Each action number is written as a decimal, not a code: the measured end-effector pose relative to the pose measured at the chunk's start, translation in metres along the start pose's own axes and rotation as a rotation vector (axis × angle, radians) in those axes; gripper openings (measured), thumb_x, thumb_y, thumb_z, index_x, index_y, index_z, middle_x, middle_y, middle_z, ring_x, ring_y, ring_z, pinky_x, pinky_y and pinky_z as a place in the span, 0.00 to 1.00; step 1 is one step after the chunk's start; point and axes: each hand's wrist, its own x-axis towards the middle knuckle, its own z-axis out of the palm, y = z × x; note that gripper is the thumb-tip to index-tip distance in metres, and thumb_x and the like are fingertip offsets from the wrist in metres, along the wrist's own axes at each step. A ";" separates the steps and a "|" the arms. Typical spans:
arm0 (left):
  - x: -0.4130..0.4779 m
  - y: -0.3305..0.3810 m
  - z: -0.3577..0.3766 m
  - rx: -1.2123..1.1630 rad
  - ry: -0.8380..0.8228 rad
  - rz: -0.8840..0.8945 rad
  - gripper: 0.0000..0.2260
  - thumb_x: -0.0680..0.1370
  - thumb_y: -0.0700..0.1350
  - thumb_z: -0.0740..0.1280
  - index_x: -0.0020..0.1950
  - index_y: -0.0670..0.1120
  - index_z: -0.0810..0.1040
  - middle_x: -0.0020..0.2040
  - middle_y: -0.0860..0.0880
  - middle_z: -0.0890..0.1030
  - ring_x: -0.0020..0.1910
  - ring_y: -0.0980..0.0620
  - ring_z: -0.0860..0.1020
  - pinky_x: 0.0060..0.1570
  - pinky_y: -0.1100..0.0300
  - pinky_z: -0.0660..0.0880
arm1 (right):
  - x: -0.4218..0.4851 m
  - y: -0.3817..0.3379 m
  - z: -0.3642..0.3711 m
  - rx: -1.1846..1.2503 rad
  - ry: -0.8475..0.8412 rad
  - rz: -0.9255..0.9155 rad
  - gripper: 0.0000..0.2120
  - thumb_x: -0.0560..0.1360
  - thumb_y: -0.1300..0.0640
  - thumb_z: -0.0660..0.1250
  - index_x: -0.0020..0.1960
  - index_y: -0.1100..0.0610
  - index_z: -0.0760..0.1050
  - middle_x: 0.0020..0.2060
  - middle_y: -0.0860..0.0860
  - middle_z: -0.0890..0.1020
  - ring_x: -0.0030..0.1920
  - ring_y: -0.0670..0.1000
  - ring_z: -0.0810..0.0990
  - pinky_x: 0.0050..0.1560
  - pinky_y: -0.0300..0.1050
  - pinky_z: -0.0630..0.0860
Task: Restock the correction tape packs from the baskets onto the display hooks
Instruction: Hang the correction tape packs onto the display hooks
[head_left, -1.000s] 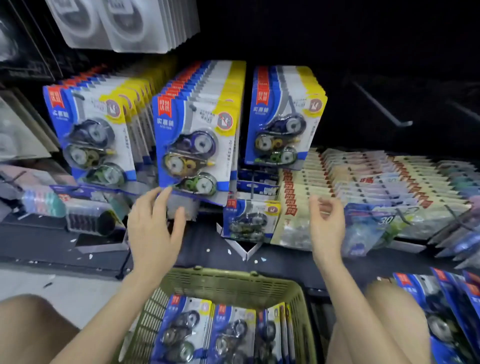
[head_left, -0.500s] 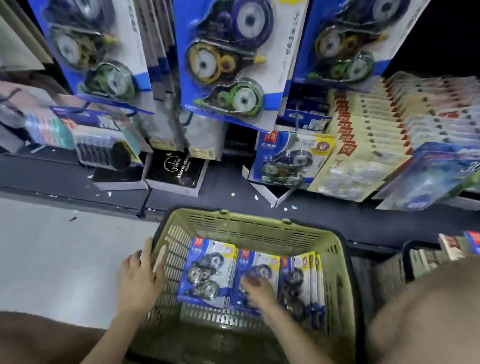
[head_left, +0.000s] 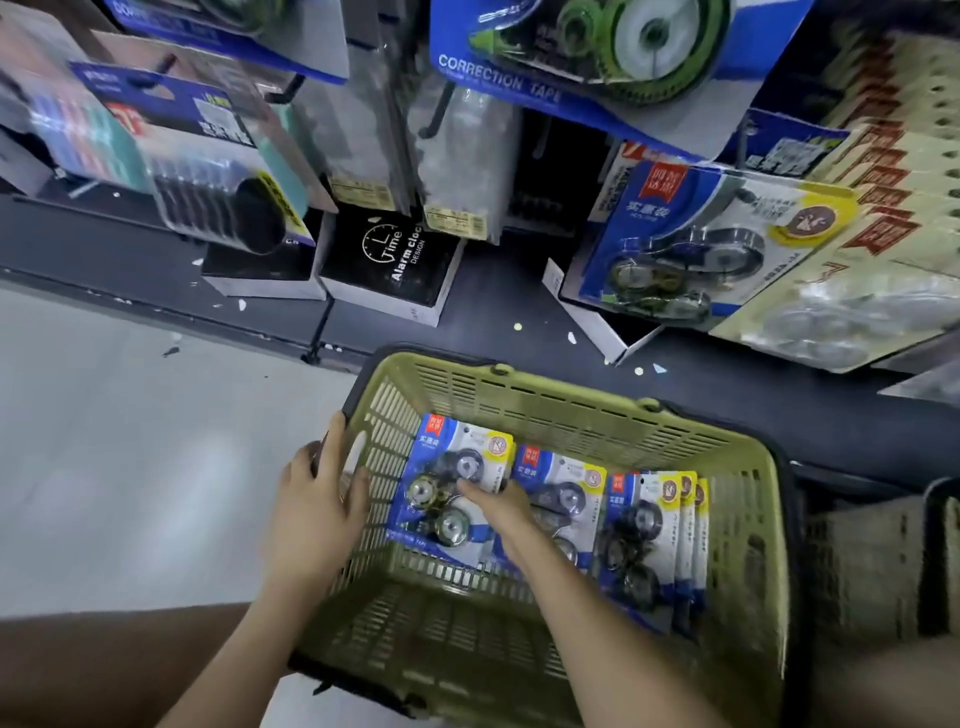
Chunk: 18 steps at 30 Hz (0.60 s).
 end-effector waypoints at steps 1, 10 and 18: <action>0.000 0.000 0.000 -0.004 -0.004 -0.009 0.29 0.81 0.49 0.63 0.80 0.49 0.56 0.63 0.36 0.75 0.59 0.36 0.74 0.54 0.43 0.75 | -0.001 -0.002 0.003 0.007 -0.002 -0.003 0.25 0.67 0.46 0.79 0.59 0.55 0.79 0.54 0.49 0.83 0.59 0.54 0.80 0.59 0.48 0.75; 0.003 0.002 -0.002 -0.012 0.009 -0.024 0.28 0.81 0.54 0.61 0.79 0.47 0.60 0.61 0.37 0.76 0.59 0.37 0.74 0.55 0.42 0.74 | -0.041 -0.017 -0.020 0.199 -0.145 -0.118 0.15 0.71 0.69 0.74 0.52 0.55 0.77 0.50 0.49 0.84 0.46 0.45 0.81 0.42 0.35 0.76; -0.017 0.079 -0.013 -0.319 -0.096 0.031 0.37 0.75 0.64 0.67 0.77 0.45 0.62 0.63 0.49 0.78 0.59 0.48 0.78 0.57 0.52 0.75 | -0.072 -0.023 -0.067 0.550 -0.467 -0.118 0.44 0.48 0.57 0.87 0.62 0.63 0.76 0.52 0.59 0.84 0.49 0.56 0.84 0.50 0.52 0.81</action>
